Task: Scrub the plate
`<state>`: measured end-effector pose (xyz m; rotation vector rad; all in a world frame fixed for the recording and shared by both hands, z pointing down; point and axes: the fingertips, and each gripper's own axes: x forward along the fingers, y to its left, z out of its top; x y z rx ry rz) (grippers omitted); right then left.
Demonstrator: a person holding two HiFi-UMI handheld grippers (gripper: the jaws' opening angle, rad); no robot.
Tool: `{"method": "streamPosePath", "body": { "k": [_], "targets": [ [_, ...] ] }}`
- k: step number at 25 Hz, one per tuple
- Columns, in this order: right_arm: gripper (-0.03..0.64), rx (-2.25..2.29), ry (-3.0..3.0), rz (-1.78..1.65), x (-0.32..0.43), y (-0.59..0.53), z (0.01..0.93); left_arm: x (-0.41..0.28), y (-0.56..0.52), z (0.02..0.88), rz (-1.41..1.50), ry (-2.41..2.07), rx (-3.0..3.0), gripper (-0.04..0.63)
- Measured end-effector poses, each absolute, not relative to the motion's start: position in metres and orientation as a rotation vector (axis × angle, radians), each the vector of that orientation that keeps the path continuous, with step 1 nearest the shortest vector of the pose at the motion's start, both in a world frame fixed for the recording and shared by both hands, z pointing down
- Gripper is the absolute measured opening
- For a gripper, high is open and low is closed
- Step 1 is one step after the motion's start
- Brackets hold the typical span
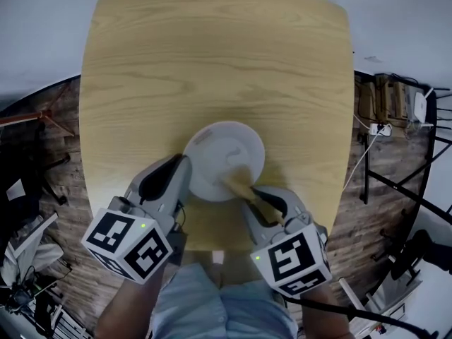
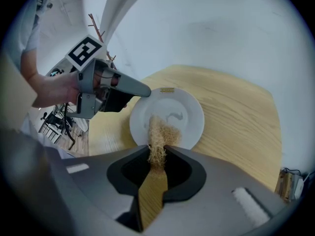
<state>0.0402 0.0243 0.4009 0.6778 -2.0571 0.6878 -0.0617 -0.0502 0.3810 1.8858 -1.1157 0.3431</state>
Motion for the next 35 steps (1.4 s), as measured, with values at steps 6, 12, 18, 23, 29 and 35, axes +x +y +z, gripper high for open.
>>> {"method": "streamPosePath", "body": {
  "k": [6, 12, 18, 23, 29, 35],
  "targets": [
    [0.071, 0.766, -2.017, 0.677, 0.064, 0.006, 0.401, -0.058, -0.049, 0.380, 0.358, -1.106, 1.898, 0.048],
    [0.071, 0.806, -2.010, 0.656, 0.069, -0.012, 0.399, -0.056, -0.046, 0.379, 0.366, -1.094, 1.909, 0.048],
    [0.072, 0.796, -2.016, 0.615, 0.060, -0.025, 0.398, -0.060, -0.049, 0.378, 0.356, -1.105, 1.903, 0.048],
    [0.071, 0.794, -2.042, 0.602, 0.050, -0.034, 0.394, -0.054, -0.049, 0.379, 0.359, -1.085, 1.905, 0.048],
    [0.072, 0.749, -2.095, 0.581, 0.025, -0.034, 0.387, -0.053, -0.045, 0.380, 0.358, -1.075, 1.901, 0.048],
    [0.072, 0.648, -2.128, 0.598, 0.003, -0.014, 0.386, -0.054, -0.045, 0.384, 0.357, -1.075, 1.892, 0.048]
  ]
}}
